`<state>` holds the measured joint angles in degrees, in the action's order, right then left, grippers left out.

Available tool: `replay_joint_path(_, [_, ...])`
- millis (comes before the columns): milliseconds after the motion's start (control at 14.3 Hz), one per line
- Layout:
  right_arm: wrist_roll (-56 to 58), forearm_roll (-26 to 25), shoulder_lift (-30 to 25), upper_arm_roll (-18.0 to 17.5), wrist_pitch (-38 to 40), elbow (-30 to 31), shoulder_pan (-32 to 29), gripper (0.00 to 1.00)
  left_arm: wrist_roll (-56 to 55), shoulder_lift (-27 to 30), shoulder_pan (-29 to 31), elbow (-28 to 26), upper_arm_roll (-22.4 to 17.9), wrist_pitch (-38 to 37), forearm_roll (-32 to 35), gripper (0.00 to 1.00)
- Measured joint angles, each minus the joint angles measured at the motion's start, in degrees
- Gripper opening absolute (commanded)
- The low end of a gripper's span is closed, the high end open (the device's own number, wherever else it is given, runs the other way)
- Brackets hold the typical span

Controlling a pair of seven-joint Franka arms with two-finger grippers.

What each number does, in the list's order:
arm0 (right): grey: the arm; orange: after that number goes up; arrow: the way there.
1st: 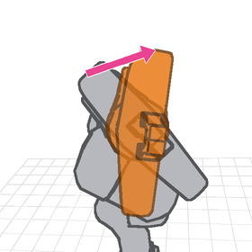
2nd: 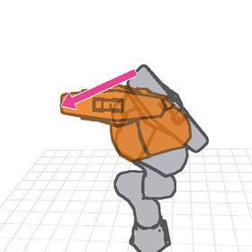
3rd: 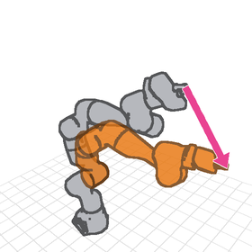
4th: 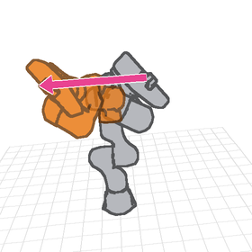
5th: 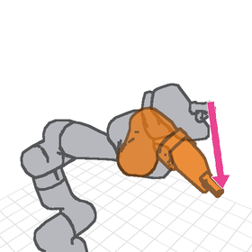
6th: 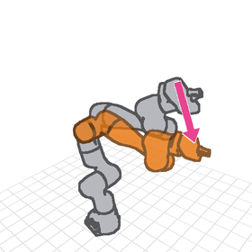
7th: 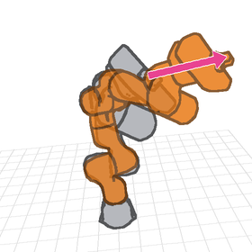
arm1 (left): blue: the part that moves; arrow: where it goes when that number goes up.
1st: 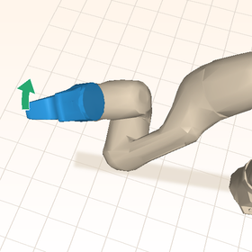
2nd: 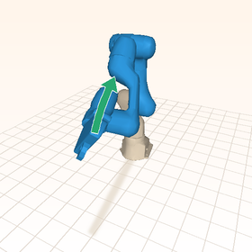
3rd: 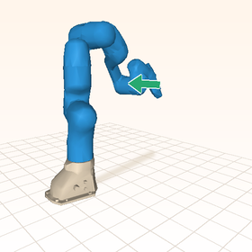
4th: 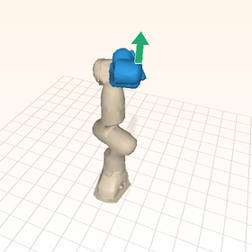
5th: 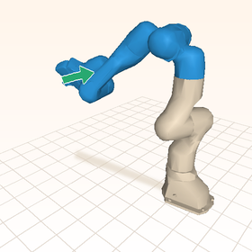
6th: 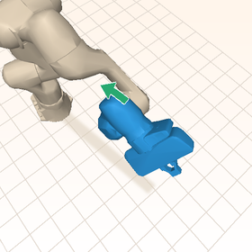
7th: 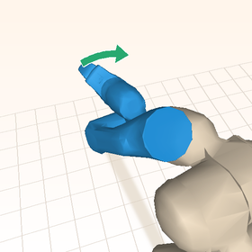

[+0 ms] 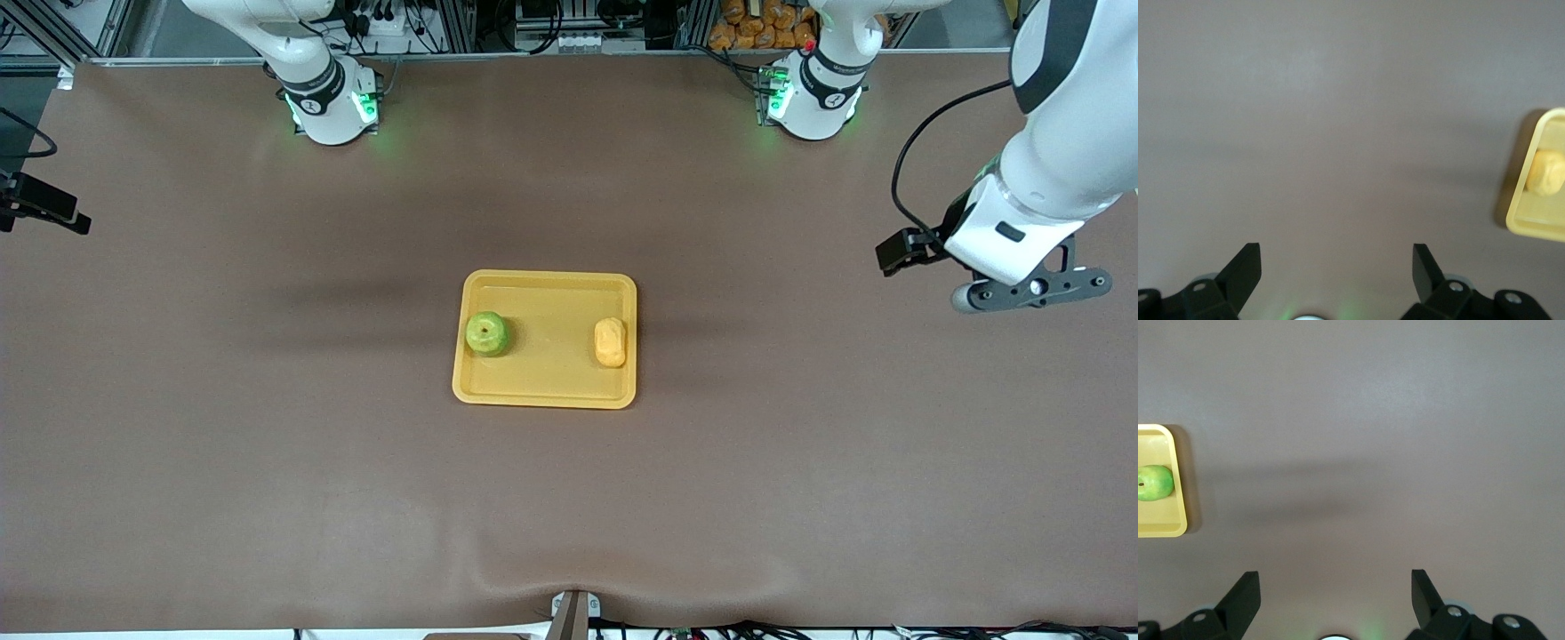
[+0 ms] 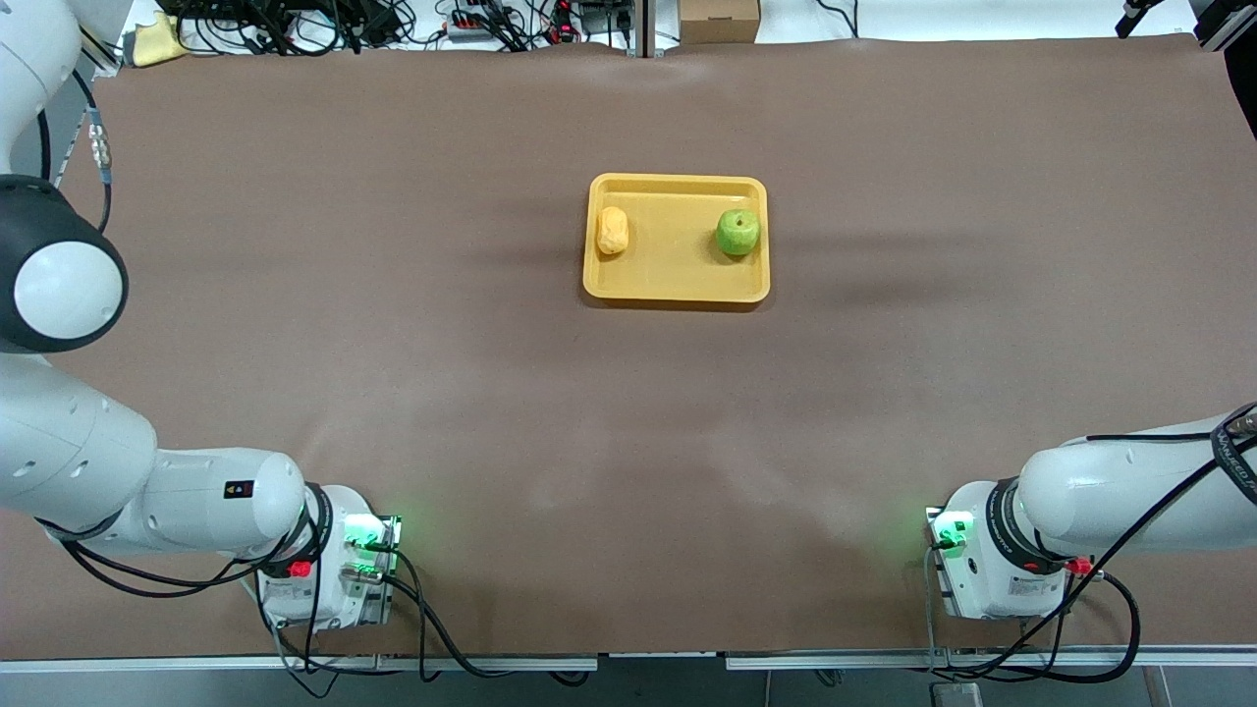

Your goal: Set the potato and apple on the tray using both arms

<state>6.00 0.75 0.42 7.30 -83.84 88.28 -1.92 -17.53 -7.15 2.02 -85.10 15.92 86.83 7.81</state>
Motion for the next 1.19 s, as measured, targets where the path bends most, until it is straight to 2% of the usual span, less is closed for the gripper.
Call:
replay_joint_path(140, [0.0, 0.0, 0.0, -0.19, 0.0, 0.0, 0.05, 1.0, 4.01, 1.32, -0.65, -0.11, -1.94, -1.55, -0.17, 1.0])
replay_joint_path(349, [0.0, 0.0, 0.0, -0.43, 0.0, -0.17, 0.09, 1.0, 9.79, 4.34, -5.17, -1.9, -9.71, -2.32, -0.86, 1.0])
replay_joint_path(489, [0.0, 0.0, 0.0, -0.43, 0.0, -0.77, 0.09, 1.0, 11.31, 6.67, -7.38, -3.26, -13.29, -2.37, -2.25, 1.0])
replay_joint_path(838, [0.0, 0.45, -0.01, -0.44, 0.0, -2.19, 0.08, 1.0, 12.94, 12.09, -7.56, -7.29, -14.5, -3.15, -2.98, 1.0])
replay_joint_path(1188, [0.0, 1.02, 0.06, -0.42, 0.08, -2.18, 0.07, 1.0, 13.59, 13.71, -7.45, -7.93, -14.68, -4.5, -3.16, 1.0])
